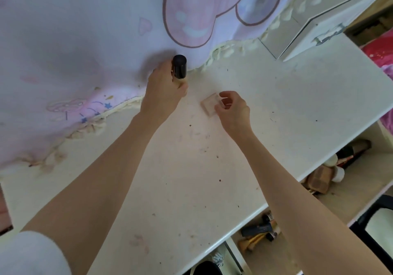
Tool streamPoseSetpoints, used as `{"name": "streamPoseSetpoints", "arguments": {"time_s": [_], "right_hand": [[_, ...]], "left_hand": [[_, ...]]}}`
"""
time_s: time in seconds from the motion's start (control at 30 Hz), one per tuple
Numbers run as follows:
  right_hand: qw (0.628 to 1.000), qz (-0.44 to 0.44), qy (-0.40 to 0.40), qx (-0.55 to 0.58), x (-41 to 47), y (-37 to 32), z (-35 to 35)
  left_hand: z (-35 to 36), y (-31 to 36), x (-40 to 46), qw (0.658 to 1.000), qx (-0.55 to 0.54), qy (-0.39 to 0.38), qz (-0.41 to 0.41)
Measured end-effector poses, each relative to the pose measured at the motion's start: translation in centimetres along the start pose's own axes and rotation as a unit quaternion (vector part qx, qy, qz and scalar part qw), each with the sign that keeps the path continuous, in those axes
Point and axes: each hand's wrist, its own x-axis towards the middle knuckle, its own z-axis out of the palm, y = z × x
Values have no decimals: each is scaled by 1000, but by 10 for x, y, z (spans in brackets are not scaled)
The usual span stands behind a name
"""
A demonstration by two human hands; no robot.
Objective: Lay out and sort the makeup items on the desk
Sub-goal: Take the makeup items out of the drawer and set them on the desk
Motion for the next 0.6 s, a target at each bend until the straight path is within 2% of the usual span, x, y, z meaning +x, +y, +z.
{"name": "streamPoseSetpoints", "arguments": {"time_s": [0.2, 0.3, 0.47, 0.6], "right_hand": [[999, -15, -11, -31, 2, -3, 8], [997, -45, -21, -59, -7, 0, 12], [986, -114, -65, -99, -39, 4, 25], [969, -172, -120, -128, -68, 3, 43]], "left_hand": [[4, -9, 0, 999, -44, 9, 10], [2, -18, -30, 999, -25, 13, 17], [-7, -46, -107, 996, 91, 18, -9], [-16, -79, -164, 977, 212, 14, -36]]}}
